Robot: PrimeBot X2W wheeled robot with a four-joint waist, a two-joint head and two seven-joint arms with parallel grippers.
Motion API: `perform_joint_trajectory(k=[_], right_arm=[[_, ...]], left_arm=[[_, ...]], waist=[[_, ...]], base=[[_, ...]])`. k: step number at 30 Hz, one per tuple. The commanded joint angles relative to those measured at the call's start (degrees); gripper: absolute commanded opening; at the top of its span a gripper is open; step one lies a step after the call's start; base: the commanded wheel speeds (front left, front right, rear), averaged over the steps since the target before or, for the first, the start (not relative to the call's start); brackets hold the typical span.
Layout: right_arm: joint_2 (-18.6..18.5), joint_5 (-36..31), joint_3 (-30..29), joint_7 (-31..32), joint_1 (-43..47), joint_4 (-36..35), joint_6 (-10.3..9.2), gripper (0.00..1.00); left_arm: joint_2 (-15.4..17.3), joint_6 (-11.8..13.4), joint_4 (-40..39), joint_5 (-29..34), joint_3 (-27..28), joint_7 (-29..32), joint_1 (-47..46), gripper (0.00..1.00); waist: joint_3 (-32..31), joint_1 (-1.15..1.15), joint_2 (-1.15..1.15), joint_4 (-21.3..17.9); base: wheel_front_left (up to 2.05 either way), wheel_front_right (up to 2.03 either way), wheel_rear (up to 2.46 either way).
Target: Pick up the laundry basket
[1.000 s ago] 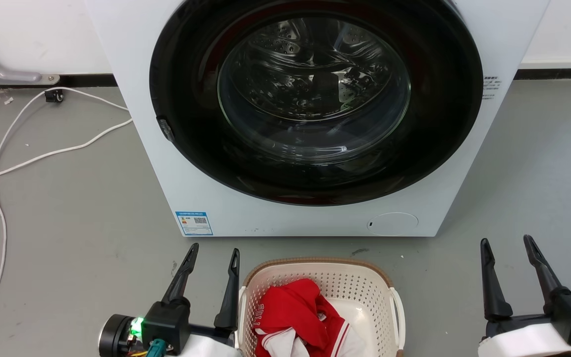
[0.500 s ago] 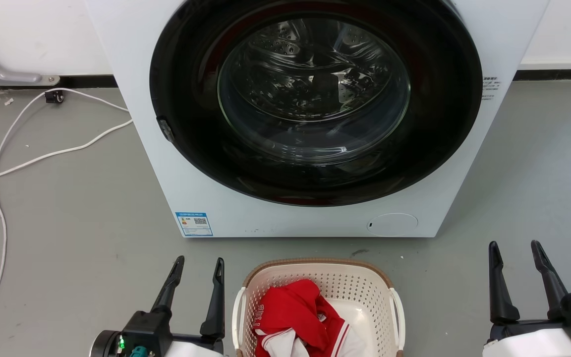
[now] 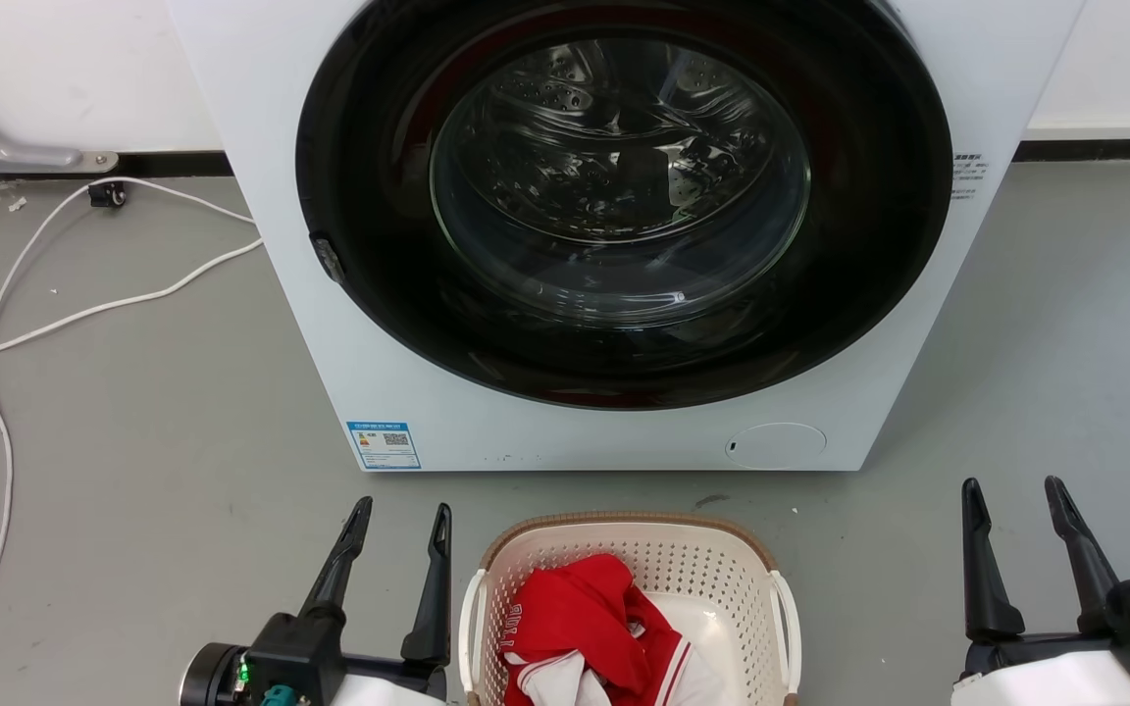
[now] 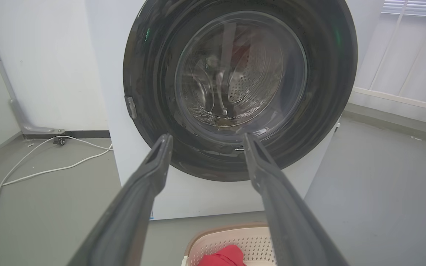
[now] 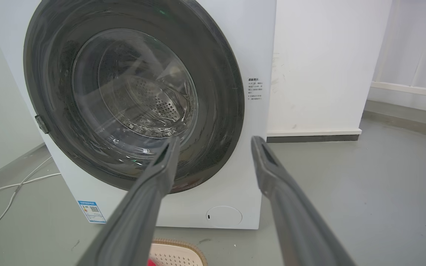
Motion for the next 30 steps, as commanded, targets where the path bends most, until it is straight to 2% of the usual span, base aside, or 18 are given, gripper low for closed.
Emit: perform_joint_trajectory(k=[1, 30], right_arm=[[-0.2, 0.8, 0.1, -0.2, 0.3, 0.0, -0.02, 1.0], [-0.2, 2.2, 0.3, -0.2, -0.5, 0.9, -0.02, 1.0]], left_arm=[[0.0, 0.3, 0.2, -0.9, 0.3, -0.2, 0.5, 1.0], [0.0, -0.6, 3.5, -1.9, -0.1, -0.2, -0.5, 1.0]], waist=[[0.0, 0.0, 0.0, 0.0], [0.7, 0.0, 0.0, 0.0]], base=[[0.0, 0.0, 0.0], [0.0, 0.0, 0.0]])
